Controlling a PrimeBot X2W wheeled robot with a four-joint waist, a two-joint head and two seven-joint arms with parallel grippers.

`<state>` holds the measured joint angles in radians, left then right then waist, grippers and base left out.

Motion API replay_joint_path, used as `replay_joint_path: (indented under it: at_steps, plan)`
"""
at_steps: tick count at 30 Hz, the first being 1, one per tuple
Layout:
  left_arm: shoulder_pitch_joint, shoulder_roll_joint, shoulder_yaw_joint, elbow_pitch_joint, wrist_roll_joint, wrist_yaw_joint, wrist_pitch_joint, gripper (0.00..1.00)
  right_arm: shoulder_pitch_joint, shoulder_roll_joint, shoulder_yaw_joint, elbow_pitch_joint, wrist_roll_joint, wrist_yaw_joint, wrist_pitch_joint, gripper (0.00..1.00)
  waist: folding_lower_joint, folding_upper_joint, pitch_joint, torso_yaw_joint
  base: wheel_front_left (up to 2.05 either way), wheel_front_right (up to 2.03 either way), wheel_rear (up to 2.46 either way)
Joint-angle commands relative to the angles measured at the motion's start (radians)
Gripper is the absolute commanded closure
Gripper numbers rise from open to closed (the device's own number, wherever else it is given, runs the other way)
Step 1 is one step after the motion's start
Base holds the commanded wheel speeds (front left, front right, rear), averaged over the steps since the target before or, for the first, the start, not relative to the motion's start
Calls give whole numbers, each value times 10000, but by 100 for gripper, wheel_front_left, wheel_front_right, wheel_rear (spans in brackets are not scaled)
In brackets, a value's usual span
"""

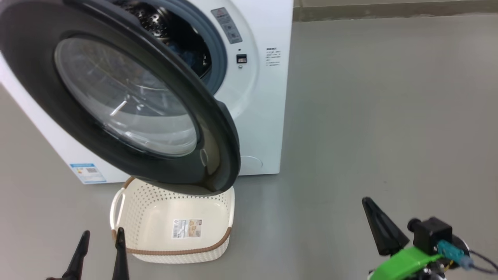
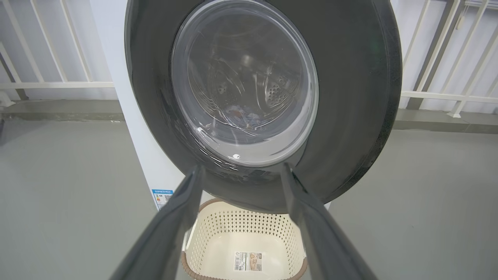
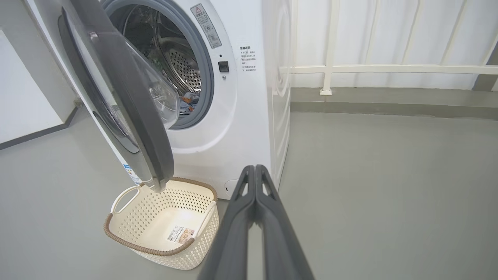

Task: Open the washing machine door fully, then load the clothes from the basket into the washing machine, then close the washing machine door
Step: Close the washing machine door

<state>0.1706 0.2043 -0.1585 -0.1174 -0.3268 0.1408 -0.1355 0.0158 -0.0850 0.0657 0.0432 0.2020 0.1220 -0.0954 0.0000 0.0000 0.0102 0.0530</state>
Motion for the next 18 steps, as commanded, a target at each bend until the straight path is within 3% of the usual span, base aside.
replay_joint_path:
  at_steps: [1,18]
  plan:
    - [-605,120,314,-189,89,73,-143,0,-797,-202,316,177,180,87,-162,100,0,0,102,237,0,0,0]
    - [-862,104,214,-71,49,127,-303,0,-5232,-547,983,3014,741,87,-955,100,0,0,237,727,0,0,0]
